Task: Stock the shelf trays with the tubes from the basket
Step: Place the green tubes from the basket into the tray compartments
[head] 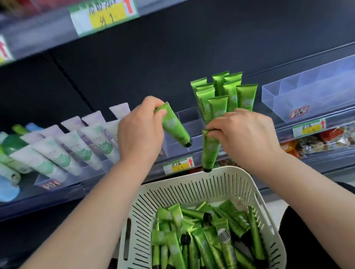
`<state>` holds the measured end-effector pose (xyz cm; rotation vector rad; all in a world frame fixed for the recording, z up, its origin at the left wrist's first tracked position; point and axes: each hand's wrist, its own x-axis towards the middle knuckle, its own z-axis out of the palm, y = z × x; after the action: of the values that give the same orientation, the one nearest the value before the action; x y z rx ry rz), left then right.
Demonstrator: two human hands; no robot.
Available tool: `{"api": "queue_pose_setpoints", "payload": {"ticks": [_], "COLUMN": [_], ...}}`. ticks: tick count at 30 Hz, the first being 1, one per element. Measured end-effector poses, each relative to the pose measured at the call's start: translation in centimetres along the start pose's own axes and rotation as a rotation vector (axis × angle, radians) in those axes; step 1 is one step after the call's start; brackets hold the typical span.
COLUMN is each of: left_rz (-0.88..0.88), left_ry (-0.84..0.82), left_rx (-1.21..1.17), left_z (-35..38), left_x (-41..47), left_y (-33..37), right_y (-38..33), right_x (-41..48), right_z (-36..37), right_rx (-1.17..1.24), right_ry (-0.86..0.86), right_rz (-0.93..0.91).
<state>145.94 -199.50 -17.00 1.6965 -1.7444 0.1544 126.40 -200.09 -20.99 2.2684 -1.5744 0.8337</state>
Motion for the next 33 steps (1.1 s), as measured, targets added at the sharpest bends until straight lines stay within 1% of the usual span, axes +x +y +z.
{"api": "queue_pose_setpoints", "payload": {"ticks": [2, 4, 11, 14, 20, 25, 30, 33], "left_rz": [0.019, 0.034, 0.05, 0.045, 0.018, 0.028, 0.062, 0.077], "left_ry": [0.057, 0.058, -0.14, -0.191, -0.238, -0.219, -0.202, -0.226], "left_rx": [0.002, 0.058, 0.268, 0.294, 0.277, 0.248, 0.235, 0.215], "left_z": [0.0, 0.7, 5.8, 7.6, 9.8, 9.0, 6.3, 4.9], "left_x": [2.2, 4.4, 9.6, 10.6, 11.5, 11.0, 9.4, 7.7], "left_y": [0.7, 1.2, 0.9, 0.0, -1.1, -1.1, -1.0, -1.3], "right_y": [0.4, 0.6, 2.3, 2.9, 3.2, 2.7, 1.0, -0.1], "right_x": [0.8, 1.5, 2.1, 1.9, 1.4, 2.0, 3.6, 5.8], "right_z": [-0.2, -0.4, 0.5, 1.3, 2.4, 2.5, 1.1, 0.2], "right_rx": [0.074, 0.101, 0.137, 0.136, 0.145, 0.125, 0.147, 0.127], "right_ry": [0.037, 0.062, 0.047, 0.022, -0.002, -0.036, -0.006, 0.065], "right_rz": [-0.016, -0.021, -0.014, -0.012, -0.028, -0.025, -0.047, -0.075]}}
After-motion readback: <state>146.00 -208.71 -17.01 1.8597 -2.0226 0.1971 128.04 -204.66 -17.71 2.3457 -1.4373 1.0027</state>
